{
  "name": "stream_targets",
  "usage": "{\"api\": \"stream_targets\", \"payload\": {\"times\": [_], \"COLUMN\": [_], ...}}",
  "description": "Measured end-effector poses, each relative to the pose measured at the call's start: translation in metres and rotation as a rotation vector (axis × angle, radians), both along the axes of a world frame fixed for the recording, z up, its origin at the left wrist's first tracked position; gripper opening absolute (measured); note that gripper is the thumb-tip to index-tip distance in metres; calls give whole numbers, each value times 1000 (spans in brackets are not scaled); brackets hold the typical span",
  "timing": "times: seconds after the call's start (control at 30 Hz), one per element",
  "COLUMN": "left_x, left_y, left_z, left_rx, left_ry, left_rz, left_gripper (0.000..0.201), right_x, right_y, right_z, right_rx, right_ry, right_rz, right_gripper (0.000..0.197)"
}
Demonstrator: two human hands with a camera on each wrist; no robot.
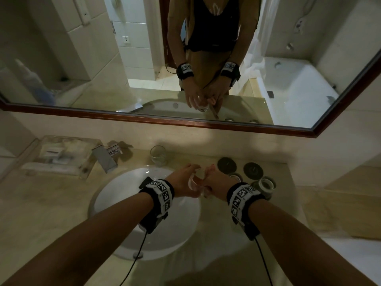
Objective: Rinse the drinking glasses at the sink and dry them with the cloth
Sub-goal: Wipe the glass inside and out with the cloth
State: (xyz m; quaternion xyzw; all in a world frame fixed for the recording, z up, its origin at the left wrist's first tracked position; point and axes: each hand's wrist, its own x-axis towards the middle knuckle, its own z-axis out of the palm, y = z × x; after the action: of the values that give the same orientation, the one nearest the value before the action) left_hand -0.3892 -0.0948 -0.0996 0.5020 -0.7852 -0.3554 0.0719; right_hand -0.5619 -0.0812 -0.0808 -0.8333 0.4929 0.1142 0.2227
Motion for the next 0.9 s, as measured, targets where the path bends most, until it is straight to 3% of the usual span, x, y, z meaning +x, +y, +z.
{"api": "stream_targets", "payload": {"times": [0.13,0.23,0.37,0.53,0.8,0.9], "left_x": [10,13,7,-1,11,11], "left_y": [6,12,18,11,7,6], "left_z": [-10,-25,-36,-38,-31,-25], "left_rx": [52,121,175,189,103,36], "left_ry": [9,-10,69,137,-21,-182], "left_rz": [75,135,236,339,208,96], "left_gripper": [98,95,78,72,56,58], "right_x": [-4,-6,-1,8,5,8], "right_y": [0,0,6,4,0,-4], "right_z": [8,8,17,14,21,17], "right_rx": [2,-24,-28,80,368,469], "right_ry": [70,-47,-246,-274,-262,-206], "right_rz": [-48,-131,-216,-191,-195,-219], "right_gripper": [32,19,33,38,36,33]}}
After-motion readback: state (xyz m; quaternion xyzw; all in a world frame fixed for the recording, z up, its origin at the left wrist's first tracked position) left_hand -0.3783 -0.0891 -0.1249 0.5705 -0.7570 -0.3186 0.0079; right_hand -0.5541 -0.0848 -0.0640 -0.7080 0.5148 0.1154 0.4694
